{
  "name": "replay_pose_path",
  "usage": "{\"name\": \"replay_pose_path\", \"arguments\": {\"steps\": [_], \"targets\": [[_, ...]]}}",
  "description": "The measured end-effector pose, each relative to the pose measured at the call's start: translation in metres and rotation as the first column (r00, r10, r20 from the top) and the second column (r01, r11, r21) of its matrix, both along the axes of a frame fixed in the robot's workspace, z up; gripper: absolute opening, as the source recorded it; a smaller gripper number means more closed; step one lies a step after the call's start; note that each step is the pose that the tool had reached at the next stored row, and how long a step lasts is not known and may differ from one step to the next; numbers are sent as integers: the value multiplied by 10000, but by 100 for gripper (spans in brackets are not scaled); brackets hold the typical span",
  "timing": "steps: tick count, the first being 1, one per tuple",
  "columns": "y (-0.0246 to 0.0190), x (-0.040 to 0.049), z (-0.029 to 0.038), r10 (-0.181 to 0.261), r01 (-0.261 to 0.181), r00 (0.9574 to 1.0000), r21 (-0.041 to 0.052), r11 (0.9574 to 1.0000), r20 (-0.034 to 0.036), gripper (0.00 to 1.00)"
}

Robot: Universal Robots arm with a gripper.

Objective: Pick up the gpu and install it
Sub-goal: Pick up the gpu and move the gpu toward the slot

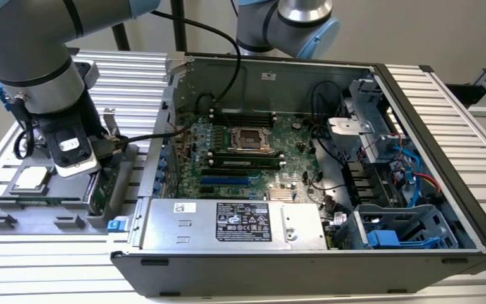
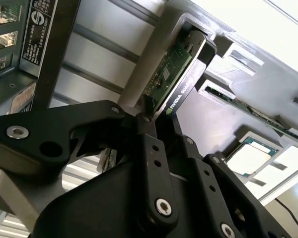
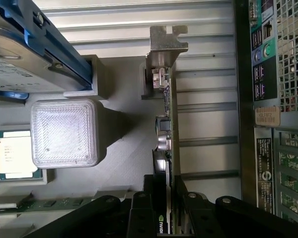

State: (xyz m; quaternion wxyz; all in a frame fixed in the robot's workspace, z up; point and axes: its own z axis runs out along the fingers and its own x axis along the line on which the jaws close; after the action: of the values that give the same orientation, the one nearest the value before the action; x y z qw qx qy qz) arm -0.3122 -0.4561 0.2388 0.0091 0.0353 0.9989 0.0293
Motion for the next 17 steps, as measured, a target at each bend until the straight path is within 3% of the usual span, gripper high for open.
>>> {"name": "replay_pose_path", "arguments": {"steps": [17], "targets": [[0,0,146,-1,1,10000,0,10000,0,0]]}}
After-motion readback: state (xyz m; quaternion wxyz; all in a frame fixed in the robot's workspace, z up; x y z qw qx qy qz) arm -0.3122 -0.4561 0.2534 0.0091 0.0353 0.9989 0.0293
